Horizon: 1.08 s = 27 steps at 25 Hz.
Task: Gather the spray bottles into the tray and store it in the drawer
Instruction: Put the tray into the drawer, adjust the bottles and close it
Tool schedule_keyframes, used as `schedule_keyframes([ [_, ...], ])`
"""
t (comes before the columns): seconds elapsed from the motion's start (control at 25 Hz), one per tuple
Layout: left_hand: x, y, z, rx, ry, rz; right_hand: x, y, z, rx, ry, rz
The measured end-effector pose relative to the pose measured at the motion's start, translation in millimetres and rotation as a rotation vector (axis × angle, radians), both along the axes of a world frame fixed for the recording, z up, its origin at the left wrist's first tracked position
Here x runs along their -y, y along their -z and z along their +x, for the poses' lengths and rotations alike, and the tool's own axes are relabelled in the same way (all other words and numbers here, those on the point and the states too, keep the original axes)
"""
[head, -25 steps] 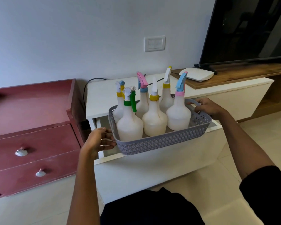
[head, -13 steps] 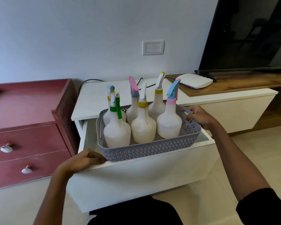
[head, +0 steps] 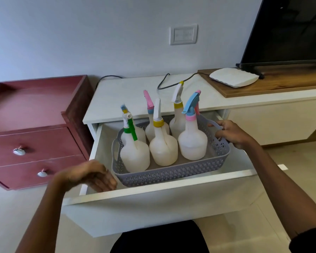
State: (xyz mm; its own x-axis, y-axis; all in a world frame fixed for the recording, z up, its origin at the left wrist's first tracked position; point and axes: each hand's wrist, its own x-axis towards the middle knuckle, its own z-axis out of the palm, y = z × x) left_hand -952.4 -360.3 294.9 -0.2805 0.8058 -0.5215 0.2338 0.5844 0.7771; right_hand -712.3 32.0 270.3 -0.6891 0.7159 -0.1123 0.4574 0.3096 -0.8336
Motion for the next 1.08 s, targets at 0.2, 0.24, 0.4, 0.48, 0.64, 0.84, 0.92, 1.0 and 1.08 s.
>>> schedule_keyframes([
  [0.2, -41.0, 11.1, -32.4, -0.062, -0.378, -0.016, -1.1, 16.3, 2.5, 0.068, -0.001, -0.015],
  [0.24, -51.1, 18.1, -32.3, -0.054, -0.382, -0.032, -1.3, 18.1, 2.3, 0.076, -0.009, -0.024],
  [0.4, -73.3, 44.0, -31.9, -0.009, -0.397, -0.052, -4.7, 22.8, -5.2, 0.111, -0.031, -0.042],
  [0.48, -77.7, 53.3, -37.7, -0.019, -0.451, -0.053, -5.0, 29.0, -11.3, 0.132, -0.044, -0.074],
  [0.64, -88.1, 66.2, -53.5, -0.124, -0.429, -0.141, -5.9, 46.8, -30.7, 0.190, -0.065, -0.148],
  [0.84, -95.3, 73.8, -57.8, -0.159, -0.389, -0.234, -6.1, 74.4, -44.1, 0.292, -0.096, -0.192],
  [0.92, -96.0, 79.7, -58.9, -0.159, -0.355, -0.280, -3.9, 82.2, -44.8, 0.326, -0.111, -0.211],
  [1.0, -96.8, 88.2, -58.2, -0.143, -0.340, -0.314, -1.5, 87.6, -43.6, 0.357, -0.116, -0.232],
  [1.08, -98.3, 94.3, -56.2, -0.120, -0.332, -0.332, 1.5, 92.2, -42.1, 0.381, -0.125, -0.246],
])
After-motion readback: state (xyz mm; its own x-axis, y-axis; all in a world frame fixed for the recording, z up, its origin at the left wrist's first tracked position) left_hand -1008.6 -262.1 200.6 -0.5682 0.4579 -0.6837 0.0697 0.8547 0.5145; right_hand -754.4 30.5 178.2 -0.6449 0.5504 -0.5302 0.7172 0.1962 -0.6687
